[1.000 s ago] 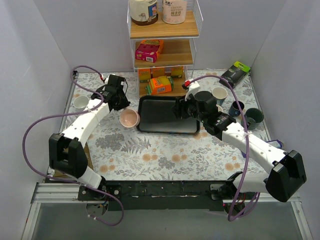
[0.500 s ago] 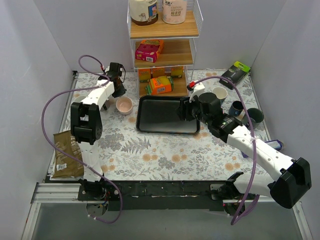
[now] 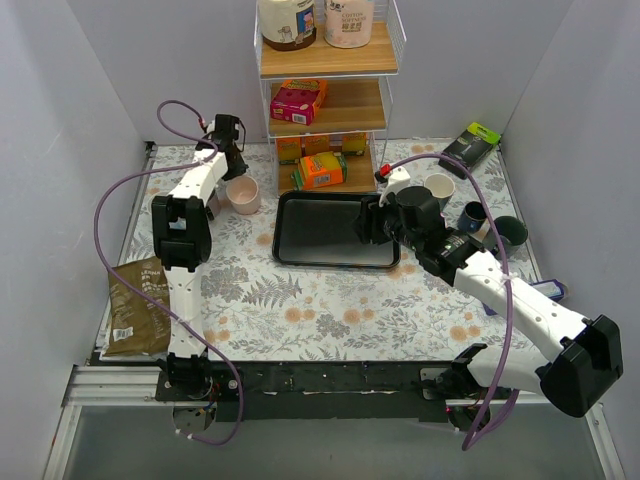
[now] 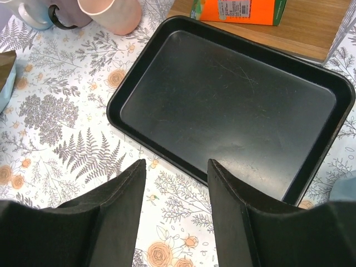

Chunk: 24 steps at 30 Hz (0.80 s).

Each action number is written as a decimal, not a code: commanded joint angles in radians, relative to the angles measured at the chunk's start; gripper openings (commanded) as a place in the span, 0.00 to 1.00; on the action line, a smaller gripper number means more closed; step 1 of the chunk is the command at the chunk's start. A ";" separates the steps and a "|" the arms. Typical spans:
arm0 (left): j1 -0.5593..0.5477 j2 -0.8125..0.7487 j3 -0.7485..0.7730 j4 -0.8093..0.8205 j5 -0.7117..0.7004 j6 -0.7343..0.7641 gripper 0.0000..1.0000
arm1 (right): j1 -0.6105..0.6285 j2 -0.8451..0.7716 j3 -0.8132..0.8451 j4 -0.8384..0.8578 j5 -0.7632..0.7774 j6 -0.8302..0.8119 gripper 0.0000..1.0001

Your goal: Turn the mug right side up

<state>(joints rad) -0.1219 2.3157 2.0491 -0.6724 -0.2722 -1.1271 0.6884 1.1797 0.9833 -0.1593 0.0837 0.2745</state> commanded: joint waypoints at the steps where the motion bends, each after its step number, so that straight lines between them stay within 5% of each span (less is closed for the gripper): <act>1: 0.037 0.034 0.026 0.050 -0.036 0.027 0.14 | 0.000 0.015 -0.003 0.023 0.005 0.012 0.56; 5: 0.039 0.036 0.008 0.085 0.020 0.046 0.40 | 0.000 0.040 0.020 0.018 -0.001 0.014 0.56; 12: 0.039 0.041 0.000 0.146 0.048 0.053 0.69 | 0.000 0.064 0.049 0.001 -0.004 0.017 0.55; 21: 0.039 -0.075 0.005 0.244 0.133 0.050 0.98 | 0.000 0.044 0.055 -0.011 0.014 0.015 0.56; 24: 0.039 -0.125 -0.006 0.246 0.163 0.040 0.98 | 0.000 0.031 0.057 -0.020 0.030 0.019 0.57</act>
<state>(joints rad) -0.0830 2.3550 2.0499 -0.4740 -0.1619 -1.0821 0.6884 1.2499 0.9878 -0.1833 0.0841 0.2855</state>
